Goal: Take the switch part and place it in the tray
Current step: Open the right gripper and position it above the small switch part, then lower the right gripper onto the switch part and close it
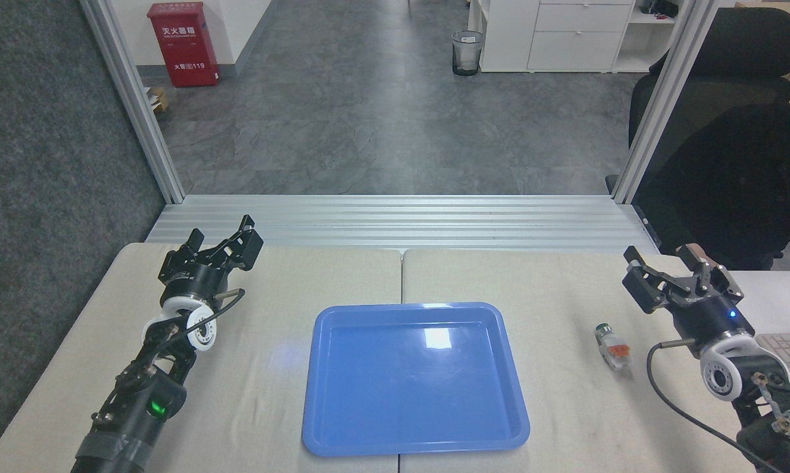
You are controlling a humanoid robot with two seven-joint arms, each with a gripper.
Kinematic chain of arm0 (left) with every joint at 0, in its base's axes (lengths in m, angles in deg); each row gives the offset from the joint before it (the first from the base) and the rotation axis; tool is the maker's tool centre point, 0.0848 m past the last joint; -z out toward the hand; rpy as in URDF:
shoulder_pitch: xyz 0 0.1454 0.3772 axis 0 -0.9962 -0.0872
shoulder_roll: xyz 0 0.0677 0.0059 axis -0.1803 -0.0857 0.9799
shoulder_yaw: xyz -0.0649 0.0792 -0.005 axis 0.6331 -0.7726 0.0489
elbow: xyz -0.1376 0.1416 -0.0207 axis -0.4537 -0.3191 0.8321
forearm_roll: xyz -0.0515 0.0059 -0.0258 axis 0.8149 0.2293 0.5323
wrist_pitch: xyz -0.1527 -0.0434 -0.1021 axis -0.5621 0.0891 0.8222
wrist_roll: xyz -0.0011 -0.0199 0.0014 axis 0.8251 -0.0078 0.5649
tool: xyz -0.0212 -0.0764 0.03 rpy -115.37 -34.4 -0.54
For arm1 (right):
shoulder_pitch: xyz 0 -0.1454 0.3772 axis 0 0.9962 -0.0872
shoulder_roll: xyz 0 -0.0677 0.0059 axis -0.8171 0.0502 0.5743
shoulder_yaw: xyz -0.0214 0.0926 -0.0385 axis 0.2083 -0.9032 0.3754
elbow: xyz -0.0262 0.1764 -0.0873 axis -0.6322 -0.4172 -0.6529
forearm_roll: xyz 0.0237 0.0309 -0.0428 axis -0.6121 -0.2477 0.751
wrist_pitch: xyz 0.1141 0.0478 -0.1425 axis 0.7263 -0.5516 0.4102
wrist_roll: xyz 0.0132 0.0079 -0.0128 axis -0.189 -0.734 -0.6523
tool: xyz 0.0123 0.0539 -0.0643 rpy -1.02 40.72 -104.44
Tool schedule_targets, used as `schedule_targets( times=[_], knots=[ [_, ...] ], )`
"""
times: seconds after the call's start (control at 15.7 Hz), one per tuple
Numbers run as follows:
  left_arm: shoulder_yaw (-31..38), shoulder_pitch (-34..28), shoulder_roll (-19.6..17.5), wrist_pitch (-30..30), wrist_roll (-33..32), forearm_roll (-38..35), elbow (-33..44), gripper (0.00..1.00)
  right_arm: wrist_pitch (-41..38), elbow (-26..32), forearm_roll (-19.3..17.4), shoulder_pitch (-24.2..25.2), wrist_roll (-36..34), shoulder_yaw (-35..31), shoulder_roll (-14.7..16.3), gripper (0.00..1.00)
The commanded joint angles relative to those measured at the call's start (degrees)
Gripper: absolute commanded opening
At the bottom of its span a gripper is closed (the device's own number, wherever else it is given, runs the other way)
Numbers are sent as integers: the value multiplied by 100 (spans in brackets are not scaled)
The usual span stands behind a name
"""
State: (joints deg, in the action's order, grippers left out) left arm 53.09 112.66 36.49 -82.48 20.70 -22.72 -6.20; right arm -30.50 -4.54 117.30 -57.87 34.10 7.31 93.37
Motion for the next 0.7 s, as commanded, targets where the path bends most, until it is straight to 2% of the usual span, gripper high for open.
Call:
schedule_targets(
  times=[0.0, 0.19, 0.26, 0.38, 0.51, 0.64],
  knots=[
    [0, 0, 0, 0, -5, 0, 0, 100, -396, -1135, -14, 253, -24, 478, -265, 100],
    [0, 0, 0, 0, -5, 0, 0, 100, -206, -2470, 73, -123, -76, 943, -547, 100],
    [0, 0, 0, 0, -5, 0, 0, 100, 222, -2657, 74, -238, -128, 1302, -600, 100],
    [0, 0, 0, 0, -5, 0, 0, 100, 1120, -2721, 74, -274, -417, 1901, -618, 100],
    [0, 0, 0, 0, -5, 0, 0, 100, 1193, -2721, 74, -248, -524, 2219, -609, 97],
    [0, 0, 0, 0, -5, 0, 0, 100, 1176, -2721, 74, -143, -533, 2255, -618, 87]
  ],
)
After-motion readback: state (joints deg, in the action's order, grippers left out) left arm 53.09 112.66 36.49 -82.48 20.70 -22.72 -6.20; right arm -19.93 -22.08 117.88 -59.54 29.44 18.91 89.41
